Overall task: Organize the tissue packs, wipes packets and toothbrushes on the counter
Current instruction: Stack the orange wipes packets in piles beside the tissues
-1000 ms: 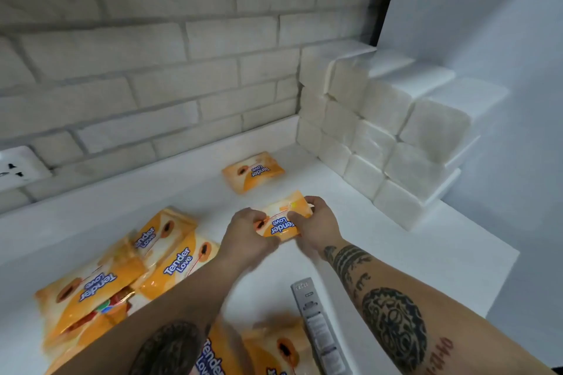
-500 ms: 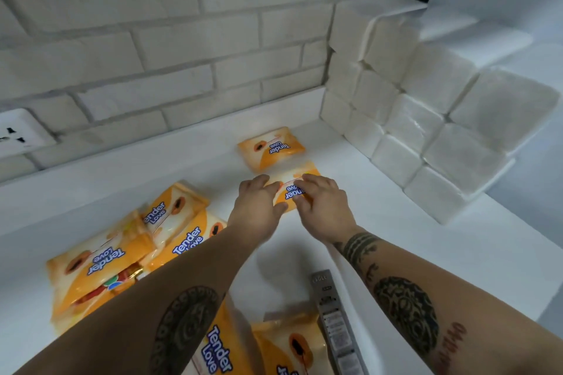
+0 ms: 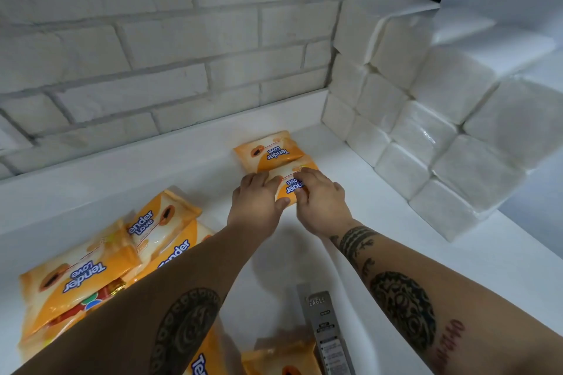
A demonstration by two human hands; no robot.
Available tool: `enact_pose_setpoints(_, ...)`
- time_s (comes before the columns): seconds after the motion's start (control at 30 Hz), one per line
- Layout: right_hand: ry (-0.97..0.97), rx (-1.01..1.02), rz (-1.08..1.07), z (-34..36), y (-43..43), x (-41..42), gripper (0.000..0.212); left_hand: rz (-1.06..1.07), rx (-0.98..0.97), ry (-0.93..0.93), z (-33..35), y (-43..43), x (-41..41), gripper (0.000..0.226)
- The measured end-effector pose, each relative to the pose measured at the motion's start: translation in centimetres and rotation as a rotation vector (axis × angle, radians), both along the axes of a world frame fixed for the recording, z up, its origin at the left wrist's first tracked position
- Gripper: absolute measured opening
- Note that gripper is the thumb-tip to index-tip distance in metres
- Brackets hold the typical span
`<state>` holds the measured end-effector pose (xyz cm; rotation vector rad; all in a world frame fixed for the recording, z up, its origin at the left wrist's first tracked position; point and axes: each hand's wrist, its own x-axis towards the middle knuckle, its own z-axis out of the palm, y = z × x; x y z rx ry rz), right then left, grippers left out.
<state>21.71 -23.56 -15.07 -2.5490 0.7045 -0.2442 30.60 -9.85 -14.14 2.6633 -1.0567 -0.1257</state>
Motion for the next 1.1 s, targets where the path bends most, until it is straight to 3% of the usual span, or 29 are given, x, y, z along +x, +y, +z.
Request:
enact_pose_setpoints(0.3, -0.016, 0.008, 0.016, 0.3, 0.2, -0.4, 0.044, 0.004, -0.031, 0.014, 0.6, 0.5, -0.4, 0.052)
enact_pose_setpoints(0.5, -0.183, -0.079, 0.014, 1.7, 4.8, -1.0, 0.033, 0.122, -0.086, 0.037, 2.7, 6.2, 0.2, 0.039)
enact_pose_setpoints(0.63, 0.012, 0.002, 0.178, 2.8, 10.3, -0.4, 0.036, 0.218, -0.006, 0.136, 4.2, 11.9, 0.9, 0.041)
enact_pose_setpoints(0.77, 0.280, 0.013, 0.236, 2.6, 15.5, 0.4, 0.077, 0.226, 0.117, 0.142, 5.1, 17.1, 0.7, 0.041)
enact_pose_setpoints(0.83, 0.320, 0.045, 0.204, 3.0, 17.4, 0.7, 0.083, 0.166, 0.190, 0.141, 4.7, 19.5, 0.1, 0.055)
enact_pose_setpoints(0.97, 0.309, 0.297, 0.108, 3.0, 19.4, 1.1, 0.075, 0.089, 0.192, 0.111, 3.8, 22.0, -1.6, 0.057)
enact_pose_setpoints(1.1, 0.140, 0.542, 0.049, 5.1, 19.3, -0.3, 0.042, 0.125, 0.027, 0.176, 4.2, 22.4, -2.2, 0.069)
